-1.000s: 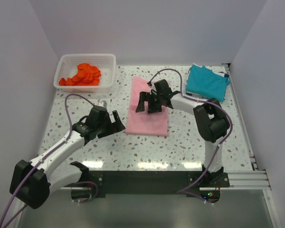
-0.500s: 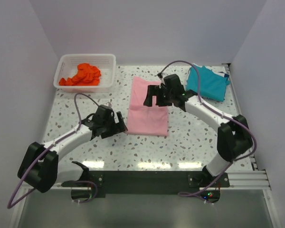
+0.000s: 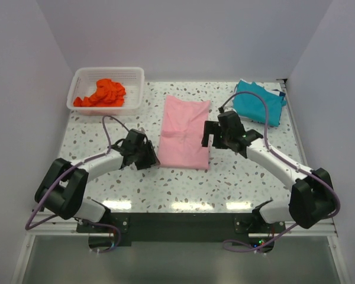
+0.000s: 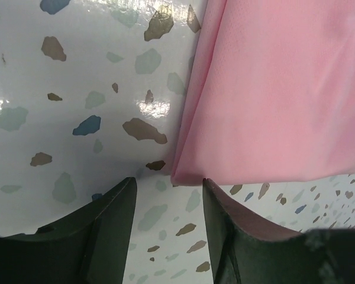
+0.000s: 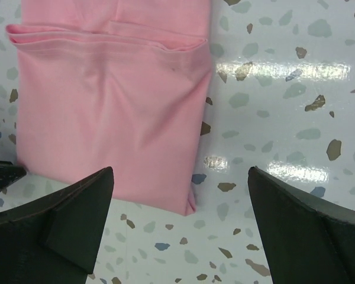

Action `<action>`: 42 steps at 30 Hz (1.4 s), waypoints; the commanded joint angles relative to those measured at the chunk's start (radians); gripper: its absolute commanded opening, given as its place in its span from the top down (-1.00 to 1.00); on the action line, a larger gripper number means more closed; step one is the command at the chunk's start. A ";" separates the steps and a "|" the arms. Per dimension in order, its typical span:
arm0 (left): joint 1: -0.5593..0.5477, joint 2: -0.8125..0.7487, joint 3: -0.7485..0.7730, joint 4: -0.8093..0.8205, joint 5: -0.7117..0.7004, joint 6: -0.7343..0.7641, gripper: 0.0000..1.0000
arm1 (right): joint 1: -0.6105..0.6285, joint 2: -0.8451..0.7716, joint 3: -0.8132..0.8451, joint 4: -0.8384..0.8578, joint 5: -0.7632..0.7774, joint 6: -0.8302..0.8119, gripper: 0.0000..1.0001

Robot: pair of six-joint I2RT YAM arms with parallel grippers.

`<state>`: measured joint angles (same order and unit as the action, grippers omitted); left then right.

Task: Fold and stack the t-shirts
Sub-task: Fold the tshirt

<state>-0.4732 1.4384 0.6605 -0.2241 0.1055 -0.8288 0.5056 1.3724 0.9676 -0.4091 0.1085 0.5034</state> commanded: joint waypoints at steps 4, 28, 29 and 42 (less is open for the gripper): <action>-0.019 0.046 0.014 0.077 0.039 -0.013 0.13 | -0.002 -0.065 -0.044 -0.030 0.079 0.061 -0.98; -0.039 0.019 -0.027 0.055 -0.035 -0.004 1.00 | -0.001 -0.055 -0.234 0.045 -0.207 0.096 -0.56; -0.039 0.020 -0.025 0.054 -0.035 -0.004 1.00 | -0.001 -0.043 -0.228 0.056 -0.211 0.095 -0.44; -0.045 0.008 -0.030 0.031 -0.059 -0.010 1.00 | 0.007 0.094 -0.240 0.167 -0.297 0.122 0.25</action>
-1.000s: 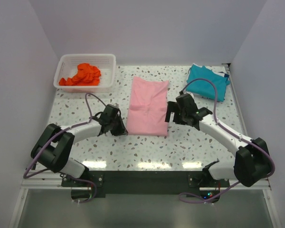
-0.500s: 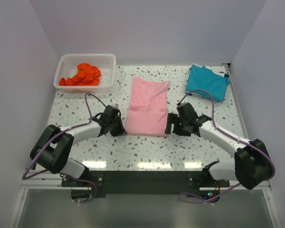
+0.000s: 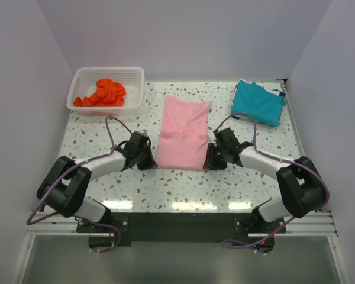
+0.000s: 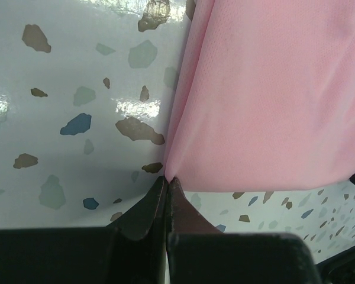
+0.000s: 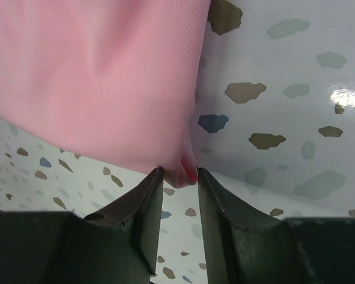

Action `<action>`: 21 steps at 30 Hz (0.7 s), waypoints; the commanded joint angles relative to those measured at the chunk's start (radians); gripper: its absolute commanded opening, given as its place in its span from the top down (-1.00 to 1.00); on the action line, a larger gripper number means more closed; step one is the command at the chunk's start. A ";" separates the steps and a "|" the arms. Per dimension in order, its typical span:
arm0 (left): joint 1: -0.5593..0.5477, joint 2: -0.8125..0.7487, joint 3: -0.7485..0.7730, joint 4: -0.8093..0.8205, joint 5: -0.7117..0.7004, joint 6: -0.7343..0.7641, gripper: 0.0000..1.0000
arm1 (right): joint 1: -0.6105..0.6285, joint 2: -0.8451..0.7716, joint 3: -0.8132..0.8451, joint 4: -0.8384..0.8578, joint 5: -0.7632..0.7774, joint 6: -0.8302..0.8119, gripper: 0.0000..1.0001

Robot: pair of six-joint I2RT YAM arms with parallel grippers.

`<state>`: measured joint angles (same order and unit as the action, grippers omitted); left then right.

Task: Fold and stack the t-shirts
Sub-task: Fold the tshirt

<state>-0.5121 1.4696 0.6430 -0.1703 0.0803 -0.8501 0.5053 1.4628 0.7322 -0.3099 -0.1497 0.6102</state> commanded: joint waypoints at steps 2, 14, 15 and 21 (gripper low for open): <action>-0.005 -0.023 -0.014 -0.028 -0.039 0.009 1.00 | 0.007 0.011 -0.019 0.083 -0.042 0.029 0.37; -0.012 -0.109 -0.071 -0.050 -0.071 -0.035 1.00 | 0.064 0.013 -0.077 0.072 -0.048 0.115 1.00; -0.014 -0.123 -0.083 -0.060 -0.077 -0.041 1.00 | 0.076 -0.011 -0.082 0.066 -0.047 0.118 1.00; -0.034 -0.293 -0.141 -0.167 -0.140 -0.069 1.00 | 0.110 -0.142 -0.094 -0.070 -0.097 0.088 1.00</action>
<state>-0.5304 1.2678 0.5251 -0.2596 0.0139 -0.8845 0.6022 1.3983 0.6392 -0.2871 -0.2104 0.7067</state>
